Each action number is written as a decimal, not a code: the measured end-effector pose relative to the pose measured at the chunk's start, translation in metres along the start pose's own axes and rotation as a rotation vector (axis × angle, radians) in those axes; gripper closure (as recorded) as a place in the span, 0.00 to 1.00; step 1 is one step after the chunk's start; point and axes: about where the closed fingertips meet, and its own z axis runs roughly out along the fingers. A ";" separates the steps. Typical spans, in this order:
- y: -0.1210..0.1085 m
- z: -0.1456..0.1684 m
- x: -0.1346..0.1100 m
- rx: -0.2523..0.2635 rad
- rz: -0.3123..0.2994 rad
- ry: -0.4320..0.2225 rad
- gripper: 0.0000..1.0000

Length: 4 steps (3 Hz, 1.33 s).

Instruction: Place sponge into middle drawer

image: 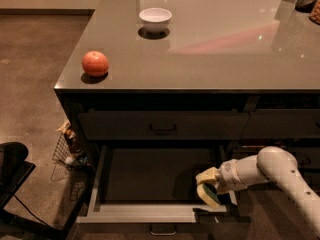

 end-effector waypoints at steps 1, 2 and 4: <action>-0.001 0.002 0.000 0.001 0.001 0.003 0.61; -0.001 0.004 0.000 0.001 0.001 0.007 0.37; -0.001 0.009 0.001 0.001 0.001 0.014 0.00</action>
Offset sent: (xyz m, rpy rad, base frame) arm 0.0002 0.0009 -0.0017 0.0002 0.0025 0.0013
